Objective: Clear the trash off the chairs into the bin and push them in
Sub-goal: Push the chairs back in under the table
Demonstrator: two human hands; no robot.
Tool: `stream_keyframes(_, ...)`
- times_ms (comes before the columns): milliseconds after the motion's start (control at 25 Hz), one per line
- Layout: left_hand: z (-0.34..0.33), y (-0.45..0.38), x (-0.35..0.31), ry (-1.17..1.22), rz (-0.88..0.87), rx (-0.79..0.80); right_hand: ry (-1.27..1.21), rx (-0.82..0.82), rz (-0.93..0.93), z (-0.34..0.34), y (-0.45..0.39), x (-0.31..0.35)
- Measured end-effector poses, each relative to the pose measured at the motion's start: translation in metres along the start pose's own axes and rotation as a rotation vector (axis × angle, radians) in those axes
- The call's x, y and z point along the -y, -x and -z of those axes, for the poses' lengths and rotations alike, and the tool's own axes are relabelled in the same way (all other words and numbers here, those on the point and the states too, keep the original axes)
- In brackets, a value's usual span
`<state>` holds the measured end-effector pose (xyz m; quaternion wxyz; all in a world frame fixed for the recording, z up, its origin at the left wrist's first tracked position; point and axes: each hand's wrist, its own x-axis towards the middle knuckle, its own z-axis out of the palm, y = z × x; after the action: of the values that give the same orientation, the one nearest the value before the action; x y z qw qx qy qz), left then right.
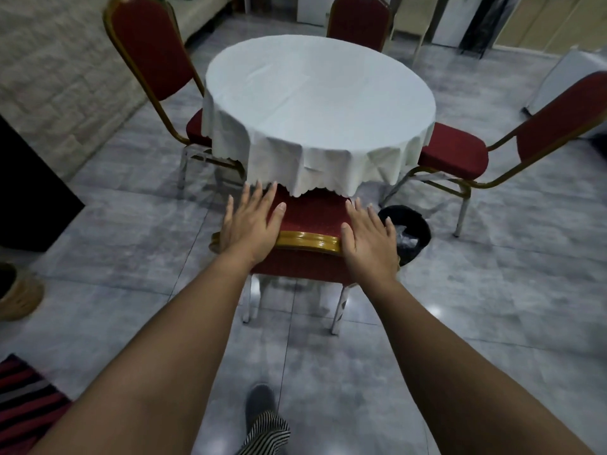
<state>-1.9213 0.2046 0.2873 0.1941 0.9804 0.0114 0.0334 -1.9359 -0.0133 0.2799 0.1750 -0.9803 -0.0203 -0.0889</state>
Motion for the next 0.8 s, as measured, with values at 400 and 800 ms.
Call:
stream_keyframes(400,-0.003,-0.098,0.009,-0.003,-0.026,0.028,0.009,0.035,-0.080,-0.016,-0.091,0.006)
stream_keyframes(800,-0.006,-0.143,0.009,-0.002,-0.042,0.033,0.009,0.011,-0.107,-0.023,-0.132,0.003)
